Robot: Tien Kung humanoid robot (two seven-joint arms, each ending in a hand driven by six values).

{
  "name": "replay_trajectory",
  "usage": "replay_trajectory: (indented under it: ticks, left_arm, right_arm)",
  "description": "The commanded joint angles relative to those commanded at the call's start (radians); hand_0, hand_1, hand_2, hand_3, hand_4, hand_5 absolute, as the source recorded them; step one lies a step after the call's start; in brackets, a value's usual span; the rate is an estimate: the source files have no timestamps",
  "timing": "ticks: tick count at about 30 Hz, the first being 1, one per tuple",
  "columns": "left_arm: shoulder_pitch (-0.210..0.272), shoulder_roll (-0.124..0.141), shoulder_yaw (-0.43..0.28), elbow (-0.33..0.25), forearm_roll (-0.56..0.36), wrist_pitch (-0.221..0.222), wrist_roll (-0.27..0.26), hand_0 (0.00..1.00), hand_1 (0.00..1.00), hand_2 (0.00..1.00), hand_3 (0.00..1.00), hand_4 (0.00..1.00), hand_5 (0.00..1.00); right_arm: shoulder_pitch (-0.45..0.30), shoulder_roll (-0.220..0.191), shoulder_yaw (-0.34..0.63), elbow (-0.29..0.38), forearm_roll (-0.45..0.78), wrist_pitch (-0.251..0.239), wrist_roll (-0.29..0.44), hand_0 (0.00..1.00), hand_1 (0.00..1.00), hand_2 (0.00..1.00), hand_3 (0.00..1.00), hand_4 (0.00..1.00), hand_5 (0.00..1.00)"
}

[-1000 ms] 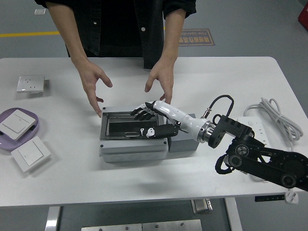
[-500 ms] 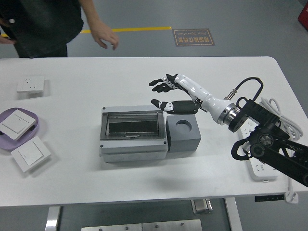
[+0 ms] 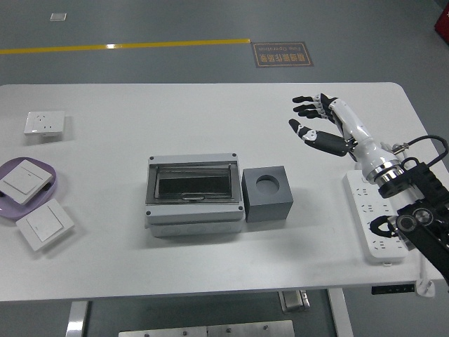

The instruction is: Pick up the cylinder from the cube,place it in the box,flap close box

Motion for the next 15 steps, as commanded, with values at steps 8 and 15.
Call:
replay_trajectory:
  ticks: [8, 15]
  left_arm:
    - [0.007, -0.008, 0.011, 0.002, -0.011, 0.001, -0.001, 0.611, 0.623, 0.624, 0.639, 0.700, 0.242]
    - [0.006, -0.010, 0.010, 0.003, -0.010, 0.000, -0.001, 0.610, 0.623, 0.624, 0.639, 0.700, 0.242]
  right_arm:
    - [-0.042, 0.022, 0.127, -0.055, 0.101, -0.036, 0.140, 0.741, 0.681, 0.688, 0.718, 0.686, 0.342]
    - [-0.044, 0.032, 0.130, -0.060, 0.211, -0.067, 0.203, 0.709, 0.685, 0.670, 0.745, 0.732, 0.322]
